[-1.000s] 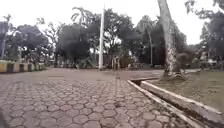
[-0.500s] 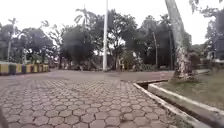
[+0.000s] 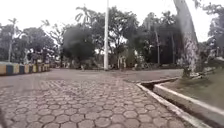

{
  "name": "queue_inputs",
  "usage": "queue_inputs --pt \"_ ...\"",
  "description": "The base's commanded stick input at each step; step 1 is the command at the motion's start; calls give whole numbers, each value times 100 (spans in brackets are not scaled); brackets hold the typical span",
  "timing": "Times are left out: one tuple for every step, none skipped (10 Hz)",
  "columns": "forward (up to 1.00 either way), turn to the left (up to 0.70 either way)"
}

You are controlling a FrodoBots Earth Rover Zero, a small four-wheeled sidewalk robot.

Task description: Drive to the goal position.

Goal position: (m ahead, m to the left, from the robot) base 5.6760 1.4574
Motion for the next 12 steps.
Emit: queue_inputs --pt "69 0" --pt "68 0" --pt "69 0" --pt "69 -3" --pt "69 -14" --pt "69 -14" --pt "69 -14" --pt "69 -12" --pt "69 -4" --pt "69 0" --pt "69 0" --pt "69 0"
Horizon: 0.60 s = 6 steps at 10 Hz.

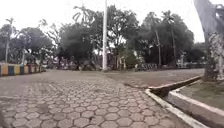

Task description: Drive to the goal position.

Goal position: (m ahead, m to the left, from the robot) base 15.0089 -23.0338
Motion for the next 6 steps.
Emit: queue_inputs --pt "69 0" --pt "69 0" --pt "69 0" --pt "69 0" --pt "70 0" --pt "70 0"
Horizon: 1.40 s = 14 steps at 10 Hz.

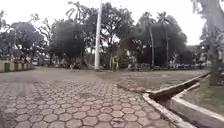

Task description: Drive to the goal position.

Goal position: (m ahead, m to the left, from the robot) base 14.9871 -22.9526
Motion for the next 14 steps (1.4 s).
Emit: queue_inputs --pt "70 0" --pt "70 0" --pt "70 0" --pt "70 0" --pt "70 -7" --pt "70 -14" --pt "70 -14" --pt "70 -14" --pt "70 -14" --pt "70 -14" --pt "70 -14" --pt "70 -14" --pt "70 -13" --pt "70 -10"
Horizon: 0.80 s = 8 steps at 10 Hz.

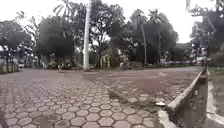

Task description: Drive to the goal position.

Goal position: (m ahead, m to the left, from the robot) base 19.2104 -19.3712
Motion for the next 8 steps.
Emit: queue_inputs --pt "70 -1" --pt "70 0" --pt "70 0" --pt "70 0" --pt "70 0" --pt "70 0" --pt "70 0" --pt "70 7"
